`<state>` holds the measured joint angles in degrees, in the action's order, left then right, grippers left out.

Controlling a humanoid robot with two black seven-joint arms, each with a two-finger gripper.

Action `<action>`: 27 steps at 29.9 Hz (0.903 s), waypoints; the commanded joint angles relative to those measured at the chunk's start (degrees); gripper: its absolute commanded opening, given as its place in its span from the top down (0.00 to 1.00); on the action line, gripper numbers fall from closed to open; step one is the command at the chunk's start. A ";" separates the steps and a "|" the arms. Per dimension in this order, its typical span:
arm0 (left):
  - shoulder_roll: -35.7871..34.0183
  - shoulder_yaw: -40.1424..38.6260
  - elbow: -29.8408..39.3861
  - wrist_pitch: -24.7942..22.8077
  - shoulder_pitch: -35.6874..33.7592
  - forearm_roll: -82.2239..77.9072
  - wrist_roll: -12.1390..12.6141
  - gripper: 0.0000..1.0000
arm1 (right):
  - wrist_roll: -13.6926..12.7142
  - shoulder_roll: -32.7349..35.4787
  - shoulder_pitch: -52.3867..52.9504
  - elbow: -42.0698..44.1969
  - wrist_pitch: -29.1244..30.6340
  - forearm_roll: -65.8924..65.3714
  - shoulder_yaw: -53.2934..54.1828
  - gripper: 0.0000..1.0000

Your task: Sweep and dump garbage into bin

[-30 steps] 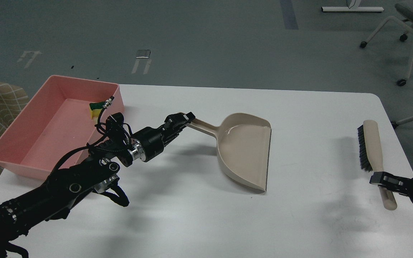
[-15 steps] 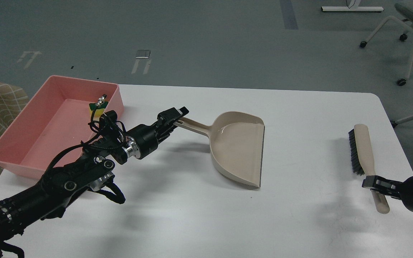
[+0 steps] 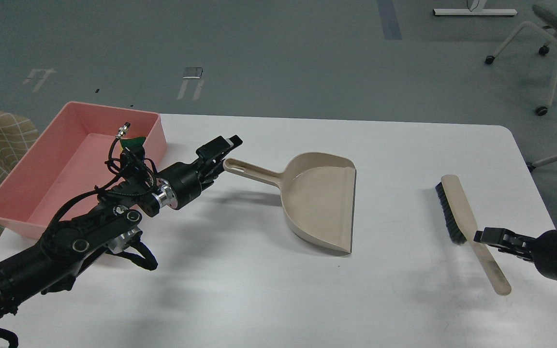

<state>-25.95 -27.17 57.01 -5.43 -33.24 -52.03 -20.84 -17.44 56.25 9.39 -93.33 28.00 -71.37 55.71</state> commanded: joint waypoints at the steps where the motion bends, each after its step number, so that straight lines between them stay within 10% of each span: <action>1: -1.55 0.10 0.12 -0.54 0.01 0.18 0.01 0.02 | -0.05 -0.18 0.01 -0.36 0.00 0.09 1.33 0.30; 11: -7.26 -0.17 0.82 -2.13 -1.91 7.11 0.01 0.02 | -0.05 -0.62 -0.07 -0.27 0.00 0.44 10.98 0.05; 27: -13.95 -16.15 6.54 -6.17 -3.59 19.33 -0.51 0.02 | -0.41 -13.44 16.61 13.15 0.00 0.97 32.27 0.00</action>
<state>-39.85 -38.92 63.43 -11.45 -36.96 -34.50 -21.28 -17.97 47.23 20.39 -86.26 28.00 -70.39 86.05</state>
